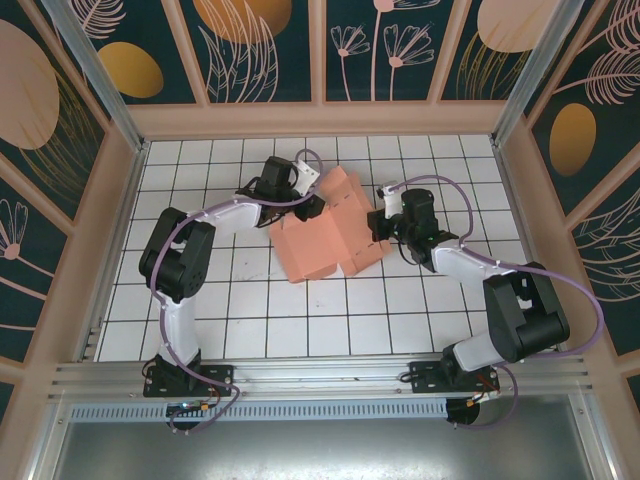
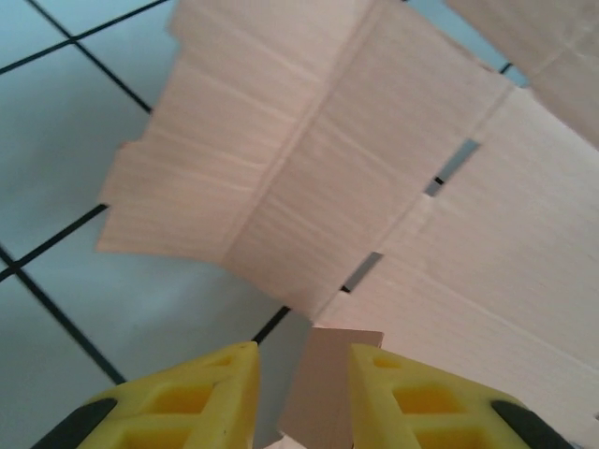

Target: Fold the paper box

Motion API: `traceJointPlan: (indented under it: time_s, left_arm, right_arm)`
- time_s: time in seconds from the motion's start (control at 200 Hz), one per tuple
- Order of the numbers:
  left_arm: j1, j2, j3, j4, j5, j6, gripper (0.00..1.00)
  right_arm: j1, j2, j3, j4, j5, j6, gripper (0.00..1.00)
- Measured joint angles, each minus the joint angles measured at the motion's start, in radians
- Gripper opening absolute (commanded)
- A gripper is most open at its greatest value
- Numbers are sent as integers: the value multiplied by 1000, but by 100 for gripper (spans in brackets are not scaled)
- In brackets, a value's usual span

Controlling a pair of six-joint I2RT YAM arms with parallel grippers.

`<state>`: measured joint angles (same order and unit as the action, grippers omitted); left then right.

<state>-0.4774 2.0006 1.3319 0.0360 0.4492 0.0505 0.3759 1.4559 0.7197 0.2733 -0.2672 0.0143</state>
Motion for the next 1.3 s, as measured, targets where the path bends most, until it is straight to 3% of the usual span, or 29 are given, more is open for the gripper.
traceJointPlan:
  time_s: [0.265,0.51,0.826,1.301]
  left_arm:
    - [-7,40,40,-71,63,21,29]
    - [-14,126,76,-98,-10,-47,27]
    - [-44,206,153,-130,-132,-158,24]
    - [-122,234,225,-194,-410,-109,20]
  right_arm:
    - [6,0,9,-1,0,0,0]
    - [18,5,14,-8,-4,4,0]
    - [25,81,37,-7,13,48,0]
    - [27,113,60,-9,56,56,0]
